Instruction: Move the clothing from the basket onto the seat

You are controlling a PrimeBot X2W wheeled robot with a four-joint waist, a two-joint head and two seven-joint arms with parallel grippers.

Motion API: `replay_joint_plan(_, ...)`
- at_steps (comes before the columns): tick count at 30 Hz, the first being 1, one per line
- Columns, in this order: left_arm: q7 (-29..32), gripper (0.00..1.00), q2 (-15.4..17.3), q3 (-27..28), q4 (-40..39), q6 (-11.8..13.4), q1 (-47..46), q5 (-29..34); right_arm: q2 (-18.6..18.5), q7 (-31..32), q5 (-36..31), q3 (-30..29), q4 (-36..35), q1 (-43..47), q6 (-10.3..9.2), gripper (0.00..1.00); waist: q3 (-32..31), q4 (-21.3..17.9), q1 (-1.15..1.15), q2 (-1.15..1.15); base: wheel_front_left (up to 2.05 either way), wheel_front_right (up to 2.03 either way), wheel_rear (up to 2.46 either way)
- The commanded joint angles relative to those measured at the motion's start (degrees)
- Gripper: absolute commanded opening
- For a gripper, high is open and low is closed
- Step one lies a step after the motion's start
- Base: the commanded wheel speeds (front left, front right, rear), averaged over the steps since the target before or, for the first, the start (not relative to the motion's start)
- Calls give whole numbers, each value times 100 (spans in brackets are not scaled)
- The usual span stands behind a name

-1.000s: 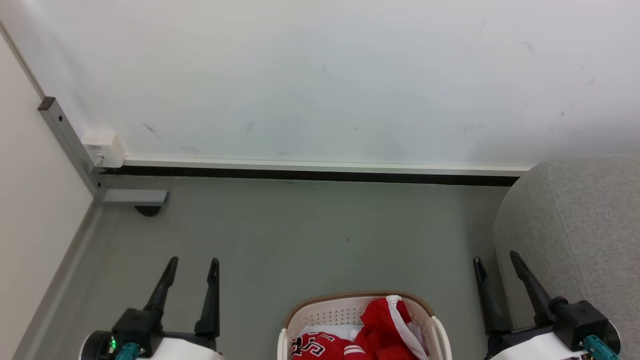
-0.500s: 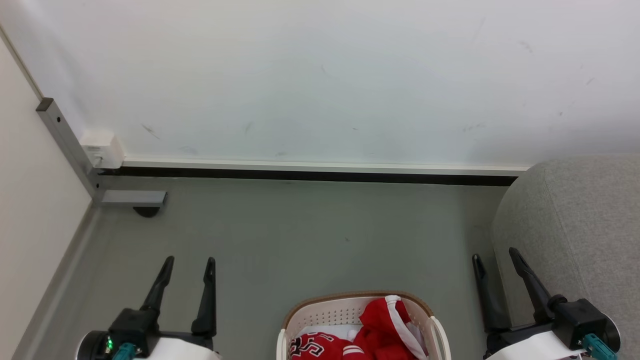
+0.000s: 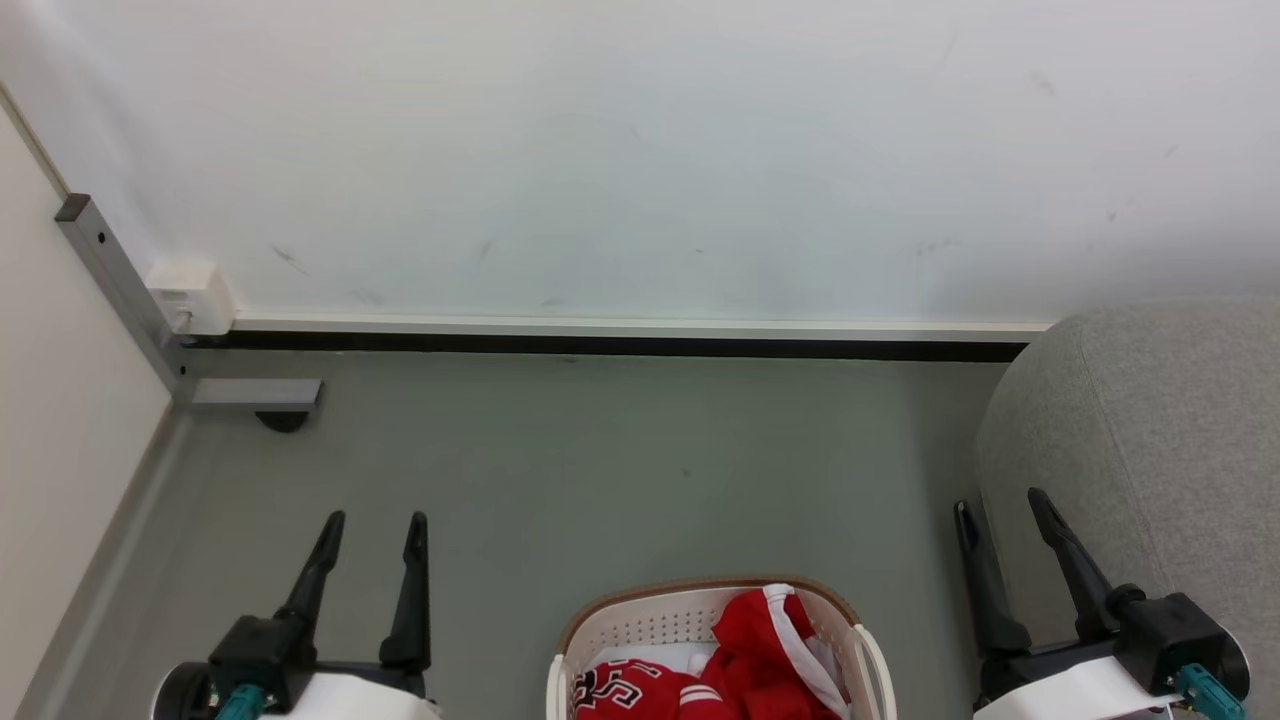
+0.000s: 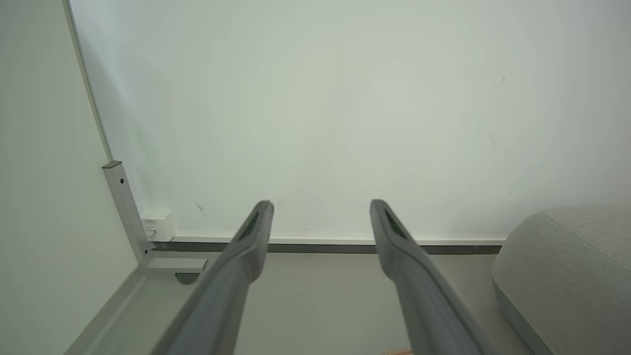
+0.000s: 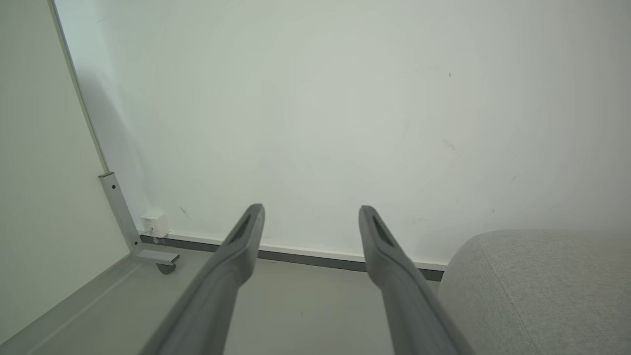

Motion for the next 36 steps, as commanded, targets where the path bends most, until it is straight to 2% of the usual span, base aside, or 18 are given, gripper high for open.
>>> replay_joint_plan(1,-3,100,17,-4,0,-1,-33,-56,-8,1,65,-36,-17,-40,-12,100,26,-20,0,0,0,0,0)
replay_joint_plan(11,-2,100,18,-185,50,-22,-378,-342,-23,1,61,-254,-191,-224,-12,100,491,-293,0,0,0,0,0)
replay_joint_plan(19,-2,100,18,-484,424,-298,-975,-112,-40,3,3,-625,-476,-573,-12,100,1315,-559,0,0,0,0,0)
replay_joint_plan(29,58,100,278,-1422,2393,-544,-2195,282,52,2,6,-908,-814,-1077,-12,100,2280,-922,0,0,0,0,0)
replay_joint_plan(33,386,100,397,-1961,3150,-567,-2753,451,73,3,47,-885,-919,-1266,-12,100,2645,-1112,0,0,0,0,0)
replay_joint_plan(36,550,100,434,-2582,3578,-574,-3160,349,76,3,131,-867,-991,-1395,-12,100,2914,-1259,0,0,0,0,0)
